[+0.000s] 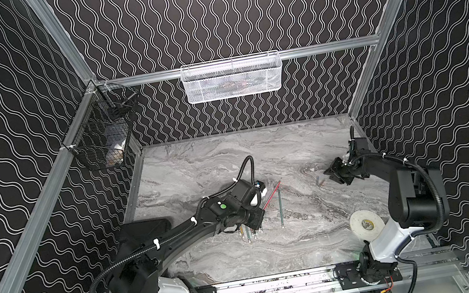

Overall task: Remove the protective cover of the pencils
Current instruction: Place the protective sleeve at the center of the board, then place the pencil at the center of the board.

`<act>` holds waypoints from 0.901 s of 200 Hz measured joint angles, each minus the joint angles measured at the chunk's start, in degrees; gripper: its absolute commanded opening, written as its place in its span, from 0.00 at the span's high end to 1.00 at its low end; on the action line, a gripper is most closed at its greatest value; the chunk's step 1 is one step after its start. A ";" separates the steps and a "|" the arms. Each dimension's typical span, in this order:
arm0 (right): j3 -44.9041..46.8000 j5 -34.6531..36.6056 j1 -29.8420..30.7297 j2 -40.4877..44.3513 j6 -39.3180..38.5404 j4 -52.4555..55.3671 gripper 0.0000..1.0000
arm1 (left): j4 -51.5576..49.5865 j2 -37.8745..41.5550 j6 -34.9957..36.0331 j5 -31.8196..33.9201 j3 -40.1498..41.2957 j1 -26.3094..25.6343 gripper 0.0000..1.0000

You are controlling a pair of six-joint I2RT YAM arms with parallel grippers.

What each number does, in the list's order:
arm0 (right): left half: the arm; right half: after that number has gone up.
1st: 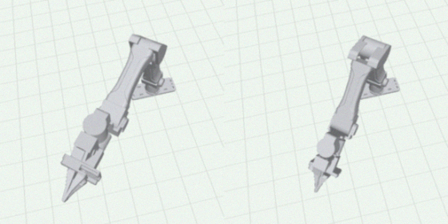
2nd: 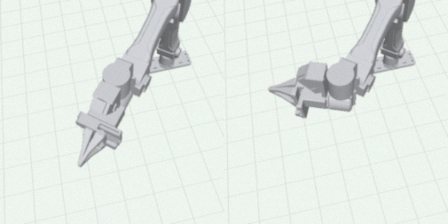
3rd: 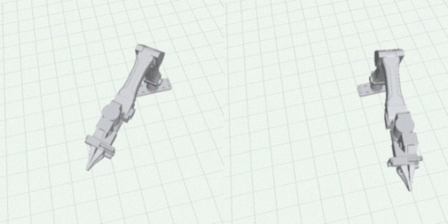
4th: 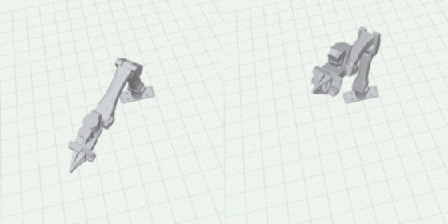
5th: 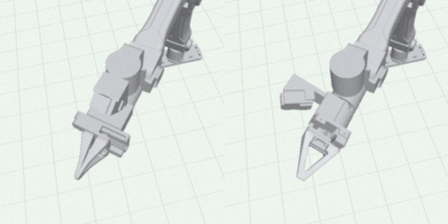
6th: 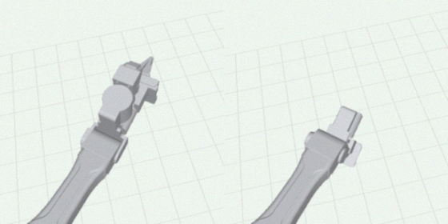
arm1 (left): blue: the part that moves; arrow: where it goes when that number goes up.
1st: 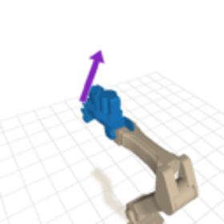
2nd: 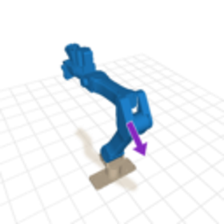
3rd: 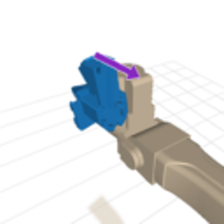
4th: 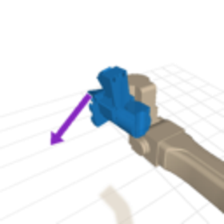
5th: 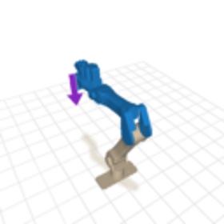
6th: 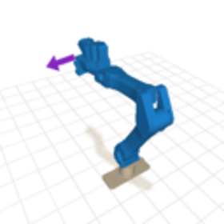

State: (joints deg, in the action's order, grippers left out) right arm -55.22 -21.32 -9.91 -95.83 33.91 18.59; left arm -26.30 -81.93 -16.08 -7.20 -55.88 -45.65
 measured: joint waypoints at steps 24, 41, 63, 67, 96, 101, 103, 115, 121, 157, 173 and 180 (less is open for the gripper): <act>2.67 -0.74 0.04 6.56 0.31 0.11 0.67 | 1.09 -3.87 -5.90 2.27 -0.39 -0.04 1.00; 5.33 -2.29 0.15 12.07 0.92 -0.11 0.67 | 1.77 -6.80 -9.42 2.99 -0.61 -0.13 1.00; 9.51 -4.39 0.87 18.82 1.03 0.17 0.66 | 4.37 -9.38 -14.19 2.95 -0.39 -0.98 1.00; 10.21 -4.79 1.01 19.80 1.05 0.20 0.66 | 4.85 -9.79 -15.02 2.91 -0.37 -1.25 1.00; 16.61 -7.63 2.73 25.22 1.16 0.20 0.66 | 8.09 -12.17 -20.33 3.87 -0.35 -3.21 1.00; 17.33 -8.04 2.91 25.49 1.22 0.20 0.66 | 8.41 -12.50 -20.98 4.22 -0.39 -3.61 1.00; 17.64 -8.24 3.02 25.57 1.22 0.22 0.66 | 8.48 -12.61 -21.24 4.26 -0.44 -3.72 1.00; 19.41 -9.84 3.39 25.99 1.22 -0.24 0.66 | 8.74 -13.57 -22.93 4.92 -0.79 -4.59 1.00; 20.22 -10.62 3.54 26.12 1.22 -0.52 0.66 | 8.81 -14.05 -23.41 5.25 -1.03 -4.96 1.00; 23.58 -15.15 5.55 25.18 1.64 -3.28 0.66 | 9.94 -16.17 -26.29 7.21 -1.68 -6.91 0.93; 24.48 -16.76 5.68 24.35 1.70 -4.63 0.66 | 10.01 -16.39 -27.15 8.04 -1.84 -7.56 0.82; 24.79 -17.20 5.75 24.24 1.70 -4.96 0.66 | 10.12 -16.39 -27.36 8.50 -1.92 -7.78 0.81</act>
State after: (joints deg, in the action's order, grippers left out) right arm -30.44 -38.52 -4.16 -71.59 35.62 13.63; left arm -16.19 -98.32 -43.44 1.30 -57.80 -53.43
